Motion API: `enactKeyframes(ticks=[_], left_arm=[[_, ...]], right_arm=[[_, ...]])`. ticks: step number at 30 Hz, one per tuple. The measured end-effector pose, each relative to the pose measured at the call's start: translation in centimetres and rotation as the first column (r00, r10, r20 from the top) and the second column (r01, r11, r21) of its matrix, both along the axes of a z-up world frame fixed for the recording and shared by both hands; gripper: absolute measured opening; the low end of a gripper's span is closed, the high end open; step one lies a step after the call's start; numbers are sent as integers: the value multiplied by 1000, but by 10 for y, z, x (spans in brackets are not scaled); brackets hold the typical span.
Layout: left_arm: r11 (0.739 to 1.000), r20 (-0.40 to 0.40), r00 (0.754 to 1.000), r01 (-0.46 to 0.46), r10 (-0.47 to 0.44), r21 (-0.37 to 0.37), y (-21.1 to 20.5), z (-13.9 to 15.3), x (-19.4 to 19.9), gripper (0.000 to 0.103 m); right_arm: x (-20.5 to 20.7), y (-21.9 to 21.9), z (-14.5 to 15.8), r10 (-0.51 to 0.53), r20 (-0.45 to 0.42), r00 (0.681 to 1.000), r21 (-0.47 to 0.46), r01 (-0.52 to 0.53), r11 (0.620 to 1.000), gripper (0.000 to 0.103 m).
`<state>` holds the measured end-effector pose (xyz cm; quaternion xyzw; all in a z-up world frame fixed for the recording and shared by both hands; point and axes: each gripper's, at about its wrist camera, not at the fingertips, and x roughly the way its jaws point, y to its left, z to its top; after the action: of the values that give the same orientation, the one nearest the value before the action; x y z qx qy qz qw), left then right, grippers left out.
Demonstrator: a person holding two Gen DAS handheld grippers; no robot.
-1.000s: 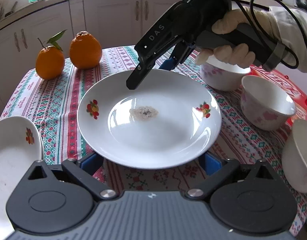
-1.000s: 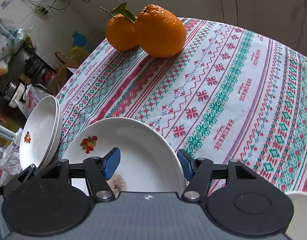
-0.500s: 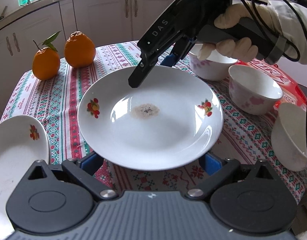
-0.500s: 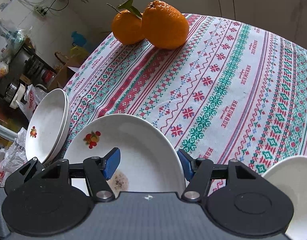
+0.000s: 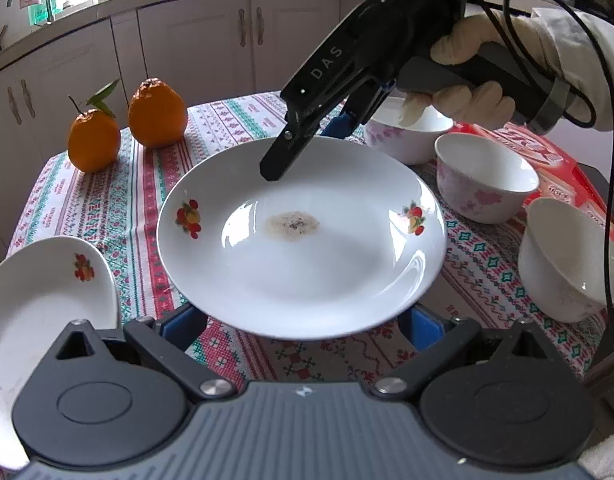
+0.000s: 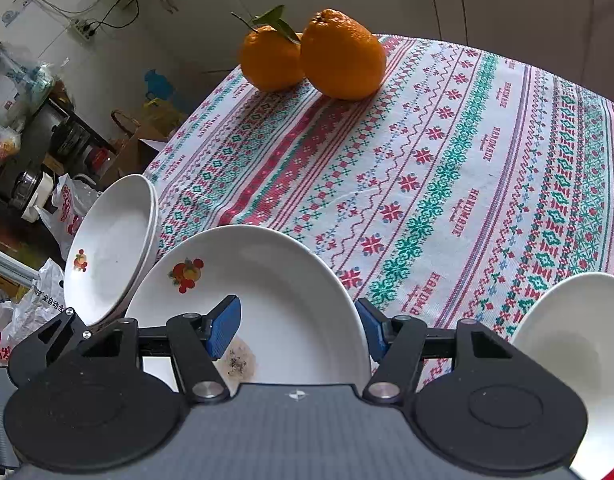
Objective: Organize plates and bowls
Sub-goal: 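Lift the stained plate with the right tool and carry it to the plate stack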
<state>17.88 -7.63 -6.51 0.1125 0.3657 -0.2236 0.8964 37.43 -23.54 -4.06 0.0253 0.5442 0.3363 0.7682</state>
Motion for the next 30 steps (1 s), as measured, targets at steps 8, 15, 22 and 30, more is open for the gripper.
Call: enactKeyframes(ticks=[8,15,22,30], left_arm=[[1000,5,1000,1,-1,-10,10,13,-11,100],[1000,19,1000,-17,18,-19,28,24,-25,100],[998,31,998,-52,53,-23,52,31,-33,100],[994,42,993,-111,112,-17,86,35,-43,101]], right_arm=[[-13,8,15,10,15,1000,15,-10,1000,68],[-22,27,30,48,38,998,15,-48,999,68],[-27,58,38,88,54,995,14,-89,996,68],[-27,103,41,144,65,987,26,-146,989,68]])
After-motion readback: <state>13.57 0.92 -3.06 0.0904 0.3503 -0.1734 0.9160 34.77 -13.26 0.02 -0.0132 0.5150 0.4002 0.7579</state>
